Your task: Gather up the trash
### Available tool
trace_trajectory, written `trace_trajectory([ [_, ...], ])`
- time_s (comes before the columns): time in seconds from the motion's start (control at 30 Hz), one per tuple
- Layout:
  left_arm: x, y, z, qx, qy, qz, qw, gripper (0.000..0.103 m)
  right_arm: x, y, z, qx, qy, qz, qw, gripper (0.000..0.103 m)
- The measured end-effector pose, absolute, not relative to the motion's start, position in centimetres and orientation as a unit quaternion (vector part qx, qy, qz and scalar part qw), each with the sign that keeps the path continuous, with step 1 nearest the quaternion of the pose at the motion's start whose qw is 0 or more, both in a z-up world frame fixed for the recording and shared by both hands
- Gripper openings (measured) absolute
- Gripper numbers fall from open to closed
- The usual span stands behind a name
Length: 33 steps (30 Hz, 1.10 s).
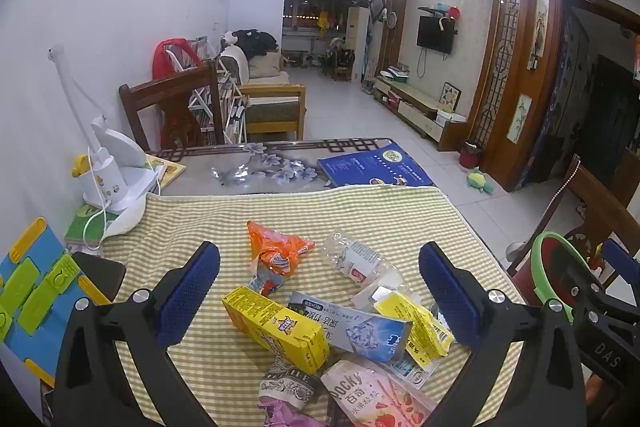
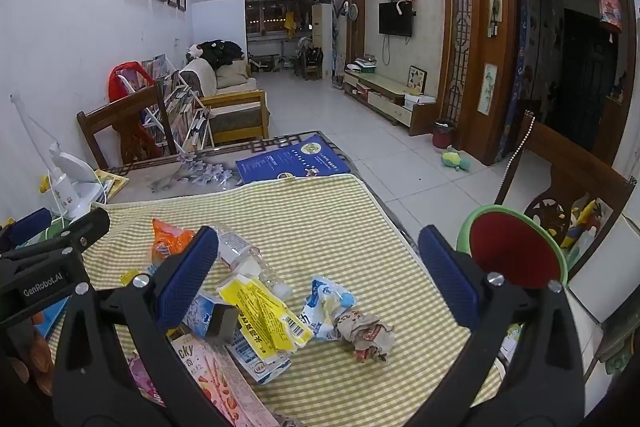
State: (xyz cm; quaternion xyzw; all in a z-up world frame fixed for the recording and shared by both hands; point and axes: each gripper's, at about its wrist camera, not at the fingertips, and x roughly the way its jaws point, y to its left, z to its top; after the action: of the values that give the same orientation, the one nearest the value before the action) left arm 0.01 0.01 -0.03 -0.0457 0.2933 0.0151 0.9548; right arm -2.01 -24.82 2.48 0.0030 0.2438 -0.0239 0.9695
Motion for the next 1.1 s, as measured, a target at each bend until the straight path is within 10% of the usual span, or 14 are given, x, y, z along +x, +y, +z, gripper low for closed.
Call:
trace_trajectory([
  [1.1,0.5,-0.1,-1.1,-0.049,0.297,0.013,0.954,0.095,-1.6,-24.6,1.3,0.001,0.252,-0.029,0.967,0.099],
])
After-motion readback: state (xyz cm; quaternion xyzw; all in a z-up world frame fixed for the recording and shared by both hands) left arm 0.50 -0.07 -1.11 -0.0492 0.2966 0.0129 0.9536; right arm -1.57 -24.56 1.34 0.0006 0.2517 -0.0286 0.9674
